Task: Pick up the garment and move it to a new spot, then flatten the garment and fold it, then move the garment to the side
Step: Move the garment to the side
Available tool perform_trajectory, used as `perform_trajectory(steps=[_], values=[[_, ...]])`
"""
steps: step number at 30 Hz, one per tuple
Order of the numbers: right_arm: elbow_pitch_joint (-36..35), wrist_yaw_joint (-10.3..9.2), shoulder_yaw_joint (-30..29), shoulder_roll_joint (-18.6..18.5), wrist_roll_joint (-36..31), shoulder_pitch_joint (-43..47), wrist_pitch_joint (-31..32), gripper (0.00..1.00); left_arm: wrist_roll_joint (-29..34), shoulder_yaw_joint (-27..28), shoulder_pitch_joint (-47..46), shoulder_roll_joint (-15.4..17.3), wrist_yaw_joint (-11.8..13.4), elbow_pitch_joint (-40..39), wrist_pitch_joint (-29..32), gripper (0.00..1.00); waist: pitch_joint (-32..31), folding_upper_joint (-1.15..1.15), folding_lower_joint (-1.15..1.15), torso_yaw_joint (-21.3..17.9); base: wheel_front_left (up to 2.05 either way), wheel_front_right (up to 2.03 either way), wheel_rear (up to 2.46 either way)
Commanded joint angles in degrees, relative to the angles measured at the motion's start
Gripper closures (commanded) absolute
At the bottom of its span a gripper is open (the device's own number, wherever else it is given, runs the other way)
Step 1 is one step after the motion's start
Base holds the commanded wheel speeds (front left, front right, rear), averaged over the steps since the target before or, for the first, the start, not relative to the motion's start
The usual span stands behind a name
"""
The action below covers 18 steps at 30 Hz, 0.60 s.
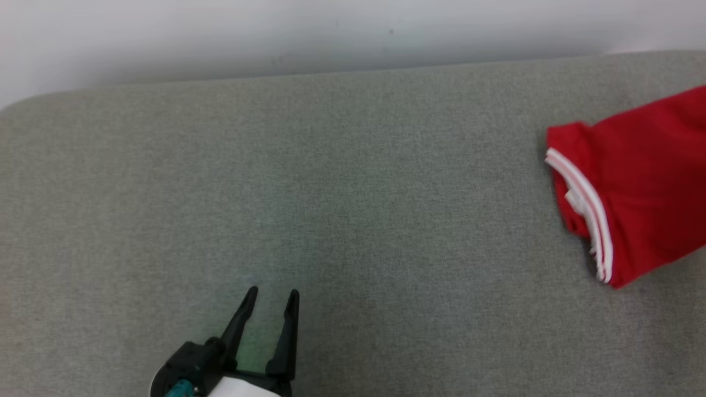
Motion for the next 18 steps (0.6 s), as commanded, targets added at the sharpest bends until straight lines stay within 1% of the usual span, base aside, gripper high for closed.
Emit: perform_trajectory(steps=[1, 10, 14, 15, 16, 18], values=[[0.4, -0.12, -1.9, -0.5, -1.1, -2.5, 0.1, 1.00, 0.9, 0.2, -1.1, 0.2, -0.3, 0.2, -0.1, 0.00, 1.7, -0.01, -0.01, -0.9, 0.00, 0.00, 0.00], [2.9, -0.12, -10.1, -2.7, -6.8, -7.8, 3.3, 1.00, 2.2, 0.0, -2.6, 0.3, -1.0, 0.8, -0.1, 0.00, 4.1, -0.01, -0.01, -0.6, 0.00, 0.00, 0.00], [4.7, -0.13, -14.2, -2.5, -10.9, -8.6, 3.5, 1.00, 2.7, 0.8, -2.9, 0.2, -1.3, 1.0, -0.1, 0.00, 4.4, -0.01, -0.01, -0.5, 0.00, 0.00, 0.00], [5.1, -0.13, -15.3, -2.5, -12.2, -8.7, 3.1, 0.75, 2.9, 0.9, -2.9, 0.2, -1.4, 1.1, -0.1, 0.00, 4.4, -0.01, -0.01, -0.5, 0.00, 0.00, 0.00], [5.6, -0.13, -16.3, -2.4, -13.8, -8.7, 2.8, 0.00, 3.0, 1.1, -3.0, 0.2, -1.5, 1.2, -0.1, 0.00, 4.3, -0.01, -0.01, -0.4, 0.00, 0.00, 0.00], [6.7, -0.13, -18.4, -1.7, -16.0, -8.4, 2.3, 0.00, 3.1, 1.2, -2.9, 0.2, -1.6, 1.4, -0.1, 0.00, 3.9, -0.01, -0.01, -0.4, 0.00, 0.00, 0.00]])
